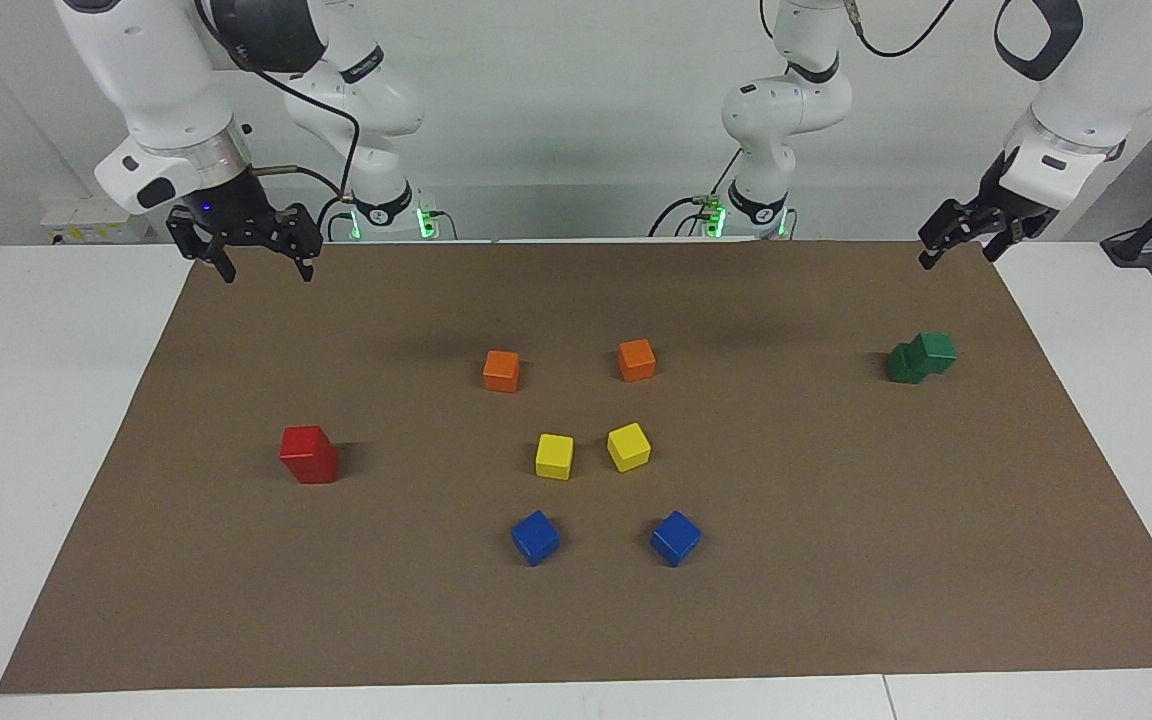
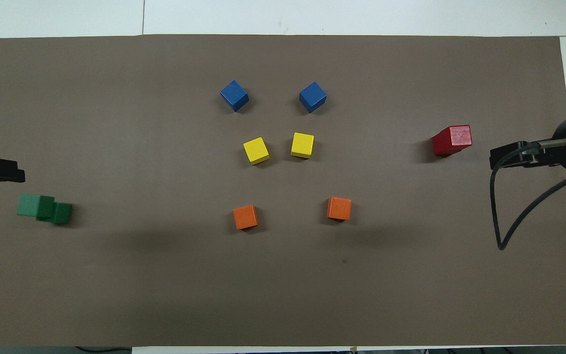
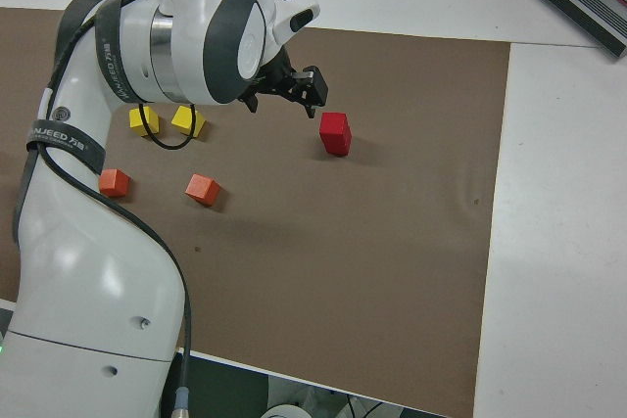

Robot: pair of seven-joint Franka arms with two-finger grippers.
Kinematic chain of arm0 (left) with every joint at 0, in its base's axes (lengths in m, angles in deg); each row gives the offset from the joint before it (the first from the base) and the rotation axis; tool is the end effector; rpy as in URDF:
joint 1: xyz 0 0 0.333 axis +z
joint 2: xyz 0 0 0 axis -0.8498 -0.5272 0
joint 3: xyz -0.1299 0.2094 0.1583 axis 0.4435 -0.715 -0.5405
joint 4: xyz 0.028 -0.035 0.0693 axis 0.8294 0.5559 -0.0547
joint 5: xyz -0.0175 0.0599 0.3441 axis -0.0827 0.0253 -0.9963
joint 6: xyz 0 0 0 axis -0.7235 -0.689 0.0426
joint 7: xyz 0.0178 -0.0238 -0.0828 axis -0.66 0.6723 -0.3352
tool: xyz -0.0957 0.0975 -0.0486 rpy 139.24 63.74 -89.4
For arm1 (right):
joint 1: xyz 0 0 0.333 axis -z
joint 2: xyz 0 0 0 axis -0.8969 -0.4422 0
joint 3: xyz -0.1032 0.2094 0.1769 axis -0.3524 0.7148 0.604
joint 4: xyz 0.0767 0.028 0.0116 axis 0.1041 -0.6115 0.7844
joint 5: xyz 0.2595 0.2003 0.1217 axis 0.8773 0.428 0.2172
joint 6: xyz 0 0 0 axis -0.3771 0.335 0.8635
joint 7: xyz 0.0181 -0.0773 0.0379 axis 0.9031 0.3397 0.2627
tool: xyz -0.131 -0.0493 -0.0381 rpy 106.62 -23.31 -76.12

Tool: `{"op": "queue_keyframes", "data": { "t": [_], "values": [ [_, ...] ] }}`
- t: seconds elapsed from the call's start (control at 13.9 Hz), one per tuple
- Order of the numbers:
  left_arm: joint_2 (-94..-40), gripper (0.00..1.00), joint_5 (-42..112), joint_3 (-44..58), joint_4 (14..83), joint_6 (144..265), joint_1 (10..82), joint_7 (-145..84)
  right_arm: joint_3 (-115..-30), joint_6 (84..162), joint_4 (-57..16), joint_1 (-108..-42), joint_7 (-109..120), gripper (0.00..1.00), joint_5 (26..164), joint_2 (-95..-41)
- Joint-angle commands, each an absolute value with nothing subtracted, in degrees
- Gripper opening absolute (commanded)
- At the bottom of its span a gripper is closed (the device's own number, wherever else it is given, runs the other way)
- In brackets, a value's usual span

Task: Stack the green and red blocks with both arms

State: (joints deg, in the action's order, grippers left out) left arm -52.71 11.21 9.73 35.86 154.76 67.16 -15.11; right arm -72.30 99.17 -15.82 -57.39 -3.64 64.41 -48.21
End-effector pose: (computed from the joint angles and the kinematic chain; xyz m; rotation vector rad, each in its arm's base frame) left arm 0.4801 0.0196 0.5494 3.1207 0.0782 -0.1002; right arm 0.4897 0.0121 0.5449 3.1323 -0.0063 -0.0157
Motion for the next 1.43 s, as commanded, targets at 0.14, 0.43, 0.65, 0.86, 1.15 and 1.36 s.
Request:
{"op": "queue_keyframes", "data": {
  "t": [0.14,0.43,0.65,0.86,1.15,1.36],
  "values": [
    [-54.91,1.0,12.51,9.09,33.32,150.8,64.61,-15.88,-71.89,100.27,-16.93,-56.63,-2.9,1.0,65.56,-47.65],
    [-58.33,1.0,10.49,8.65,27.02,147.99,62.85,-15.97,-71.89,100.19,-16.93,-56.63,-2.82,1.0,65.56,-47.65],
    [-59.13,1.0,10.31,8.39,25.14,147.28,61.7,-15.88,-71.89,100.19,-17.01,-56.63,-2.91,1.0,65.56,-47.57],
    [-57.99,1.0,10.31,8.39,28.03,150.7,62.58,-15.88,-71.89,100.27,-17.01,-56.63,-2.82,1.0,65.56,-47.57],
    [-57.11,1.0,10.31,8.39,29.98,151.68,62.67,-15.88,-71.98,100.27,-17.01,-56.63,-2.9,1.0,65.56,-47.48],
    [-57.11,1.0,10.31,8.39,29.72,151.15,62.84,-15.8,-71.98,100.27,-17.1,-56.63,-2.91,1.0,65.56,-47.48]
  ]
}}
